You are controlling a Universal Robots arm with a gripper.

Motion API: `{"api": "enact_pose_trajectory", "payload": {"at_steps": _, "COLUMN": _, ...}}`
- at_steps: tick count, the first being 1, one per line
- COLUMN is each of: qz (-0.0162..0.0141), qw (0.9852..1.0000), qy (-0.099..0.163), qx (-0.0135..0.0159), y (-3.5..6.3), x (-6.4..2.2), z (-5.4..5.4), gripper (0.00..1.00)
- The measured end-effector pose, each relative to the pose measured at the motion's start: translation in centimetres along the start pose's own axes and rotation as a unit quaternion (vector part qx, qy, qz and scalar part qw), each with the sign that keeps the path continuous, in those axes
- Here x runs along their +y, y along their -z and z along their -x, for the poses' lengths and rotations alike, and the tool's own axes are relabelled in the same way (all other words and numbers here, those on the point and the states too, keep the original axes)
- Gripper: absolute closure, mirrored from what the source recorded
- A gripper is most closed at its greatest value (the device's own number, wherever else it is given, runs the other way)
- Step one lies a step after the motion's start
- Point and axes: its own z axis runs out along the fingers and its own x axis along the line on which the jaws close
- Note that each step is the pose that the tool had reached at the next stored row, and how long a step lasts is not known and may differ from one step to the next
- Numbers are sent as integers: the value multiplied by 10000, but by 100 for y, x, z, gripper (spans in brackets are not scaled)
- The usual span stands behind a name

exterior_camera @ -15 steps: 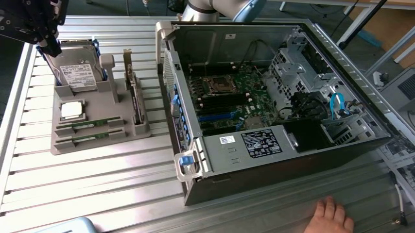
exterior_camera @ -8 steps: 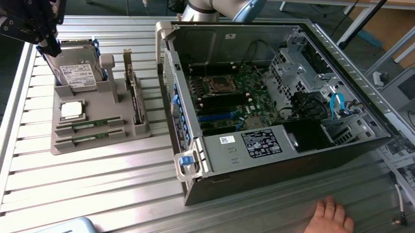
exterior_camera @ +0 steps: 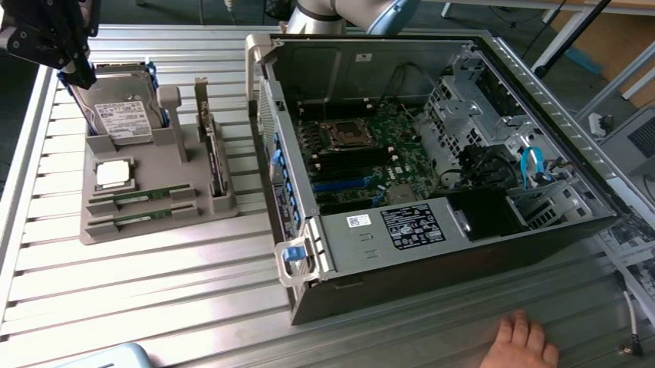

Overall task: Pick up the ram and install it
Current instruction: 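Pick up the ram and move it above insertion slot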

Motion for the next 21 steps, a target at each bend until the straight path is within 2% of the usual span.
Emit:
{"api": "enact_pose_trajectory", "payload": {"at_steps": 5, "qz": 4, "qw": 9997, "qy": 256, "qx": 14, "y": -1, "x": 4, "z": 9, "gripper": 89}}
{"api": "enact_pose_trajectory", "payload": {"at_steps": 11, "qz": 10, "qw": 9984, "qy": 560, "qx": 31, "y": -1, "x": 8, "z": 18, "gripper": 89}}
{"api": "enact_pose_trajectory", "payload": {"at_steps": 14, "qz": 12, "qw": 9976, "qy": 695, "qx": 38, "y": -2, "x": 10, "z": 22, "gripper": 89}}
{"api": "enact_pose_trajectory", "payload": {"at_steps": 21, "qz": 19, "qw": 9945, "qy": 1050, "qx": 55, "y": -3, "x": 16, "z": 34, "gripper": 89}}
